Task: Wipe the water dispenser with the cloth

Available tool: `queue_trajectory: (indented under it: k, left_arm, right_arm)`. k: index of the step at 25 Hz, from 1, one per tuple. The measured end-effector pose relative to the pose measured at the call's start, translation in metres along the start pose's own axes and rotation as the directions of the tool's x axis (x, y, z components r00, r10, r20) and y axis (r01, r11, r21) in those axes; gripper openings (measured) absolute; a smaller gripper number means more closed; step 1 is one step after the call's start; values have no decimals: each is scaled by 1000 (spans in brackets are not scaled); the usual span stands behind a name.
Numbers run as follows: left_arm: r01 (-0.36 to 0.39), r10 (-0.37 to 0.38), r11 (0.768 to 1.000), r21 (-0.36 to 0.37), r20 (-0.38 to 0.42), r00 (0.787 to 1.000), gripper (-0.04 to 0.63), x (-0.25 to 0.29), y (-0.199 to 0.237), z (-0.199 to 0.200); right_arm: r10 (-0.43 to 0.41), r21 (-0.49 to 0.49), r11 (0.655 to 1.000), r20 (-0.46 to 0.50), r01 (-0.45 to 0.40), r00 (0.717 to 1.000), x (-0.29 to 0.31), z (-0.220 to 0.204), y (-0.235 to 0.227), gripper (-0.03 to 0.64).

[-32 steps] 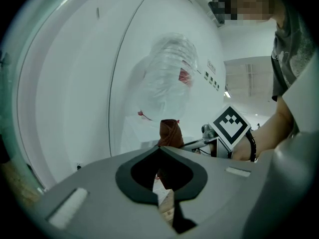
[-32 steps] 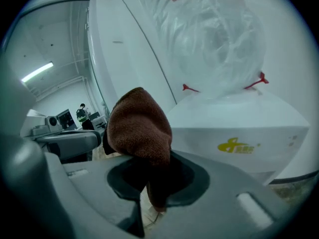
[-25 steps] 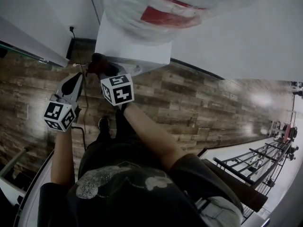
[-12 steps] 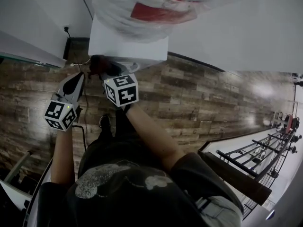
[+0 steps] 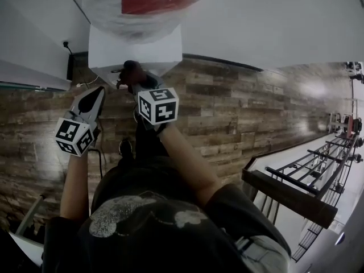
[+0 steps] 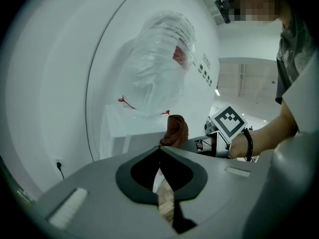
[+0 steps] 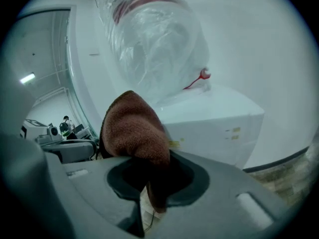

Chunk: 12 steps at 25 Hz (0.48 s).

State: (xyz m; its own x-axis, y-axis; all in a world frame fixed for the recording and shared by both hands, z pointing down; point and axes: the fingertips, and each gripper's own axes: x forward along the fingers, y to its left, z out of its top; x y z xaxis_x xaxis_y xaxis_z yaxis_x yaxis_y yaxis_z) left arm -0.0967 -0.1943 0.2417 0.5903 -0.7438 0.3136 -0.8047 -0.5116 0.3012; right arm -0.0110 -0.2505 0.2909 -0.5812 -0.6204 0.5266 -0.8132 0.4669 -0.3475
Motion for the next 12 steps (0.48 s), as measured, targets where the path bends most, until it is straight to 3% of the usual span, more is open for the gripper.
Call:
queue_trajectory:
  k: [12]
  left_arm:
    - [142, -141, 989, 35, -29, 990, 17, 41, -41, 4]
  right_arm:
    - [-182, 118, 978, 73, 173, 981, -51, 8, -89, 60]
